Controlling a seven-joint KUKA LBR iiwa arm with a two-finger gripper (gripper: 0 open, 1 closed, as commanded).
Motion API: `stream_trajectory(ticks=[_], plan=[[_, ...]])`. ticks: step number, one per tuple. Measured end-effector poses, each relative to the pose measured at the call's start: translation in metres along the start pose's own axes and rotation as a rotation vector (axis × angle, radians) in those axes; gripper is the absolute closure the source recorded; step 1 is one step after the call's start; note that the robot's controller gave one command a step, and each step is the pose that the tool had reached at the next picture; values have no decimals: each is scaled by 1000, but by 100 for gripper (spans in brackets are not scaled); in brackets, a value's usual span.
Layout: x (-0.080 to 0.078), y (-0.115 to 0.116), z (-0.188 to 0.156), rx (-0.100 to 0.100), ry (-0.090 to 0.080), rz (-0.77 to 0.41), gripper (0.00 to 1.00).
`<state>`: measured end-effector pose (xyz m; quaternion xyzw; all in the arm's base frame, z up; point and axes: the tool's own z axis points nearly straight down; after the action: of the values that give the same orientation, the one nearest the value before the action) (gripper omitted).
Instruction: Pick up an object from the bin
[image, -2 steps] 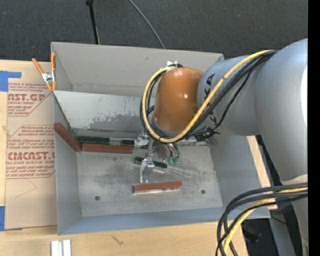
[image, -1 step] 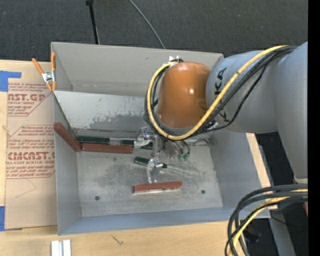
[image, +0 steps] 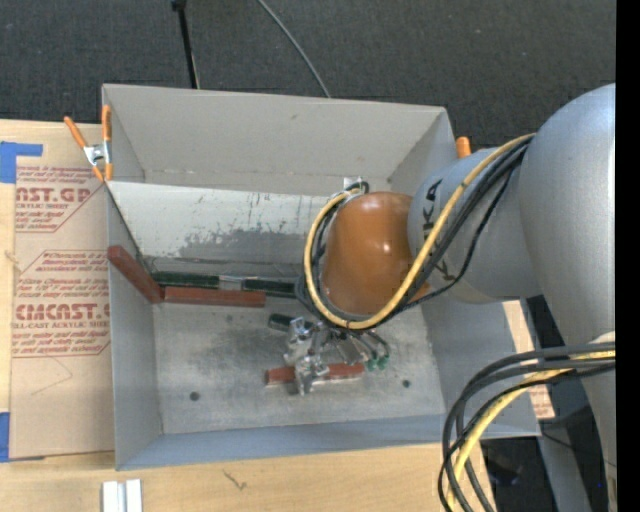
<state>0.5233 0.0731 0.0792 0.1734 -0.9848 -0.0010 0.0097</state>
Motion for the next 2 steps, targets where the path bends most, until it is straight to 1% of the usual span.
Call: stream_trajectory(ticks=[1,2], plan=[[0,0,0,0,0,0,100],[13,-22,-125,5,-22,-1,100]])
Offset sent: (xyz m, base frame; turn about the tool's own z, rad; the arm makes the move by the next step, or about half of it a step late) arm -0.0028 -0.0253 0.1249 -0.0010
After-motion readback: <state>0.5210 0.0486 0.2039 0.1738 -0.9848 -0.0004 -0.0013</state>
